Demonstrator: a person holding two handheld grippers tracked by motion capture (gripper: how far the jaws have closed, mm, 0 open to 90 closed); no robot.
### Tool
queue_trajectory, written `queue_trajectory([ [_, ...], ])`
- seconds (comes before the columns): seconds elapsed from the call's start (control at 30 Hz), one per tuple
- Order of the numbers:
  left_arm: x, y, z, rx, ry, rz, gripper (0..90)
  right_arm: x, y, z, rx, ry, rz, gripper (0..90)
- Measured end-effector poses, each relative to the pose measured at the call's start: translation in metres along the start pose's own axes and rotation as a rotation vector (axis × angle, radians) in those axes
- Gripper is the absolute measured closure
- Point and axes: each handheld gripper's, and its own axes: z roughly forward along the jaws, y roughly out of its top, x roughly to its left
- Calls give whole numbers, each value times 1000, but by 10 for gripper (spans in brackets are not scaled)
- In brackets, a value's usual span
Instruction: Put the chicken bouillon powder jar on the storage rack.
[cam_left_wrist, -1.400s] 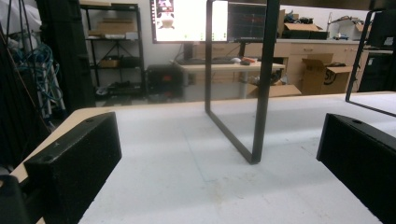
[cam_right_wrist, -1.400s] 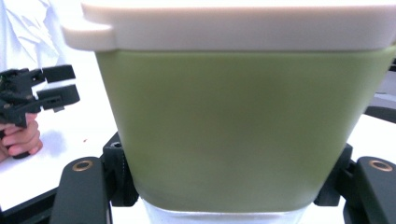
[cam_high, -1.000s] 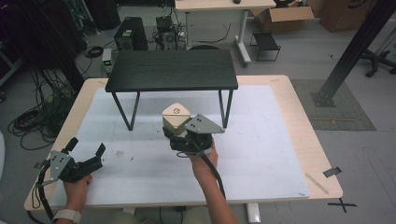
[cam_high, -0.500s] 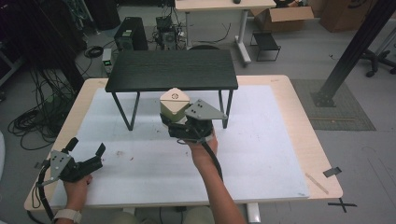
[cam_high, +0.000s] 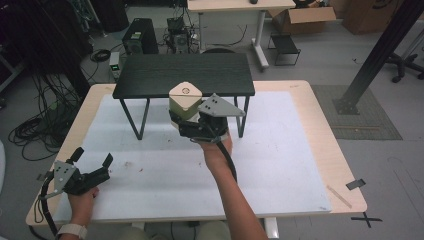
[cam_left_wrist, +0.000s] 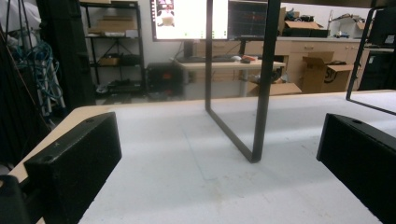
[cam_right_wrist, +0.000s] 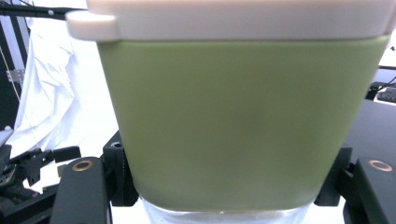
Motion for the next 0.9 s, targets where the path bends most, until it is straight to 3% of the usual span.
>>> queue_trajectory([
  [0.9, 0, 0, 0, 7, 0, -5, 2, -13, 46, 23, -34, 37, -17, 288],
])
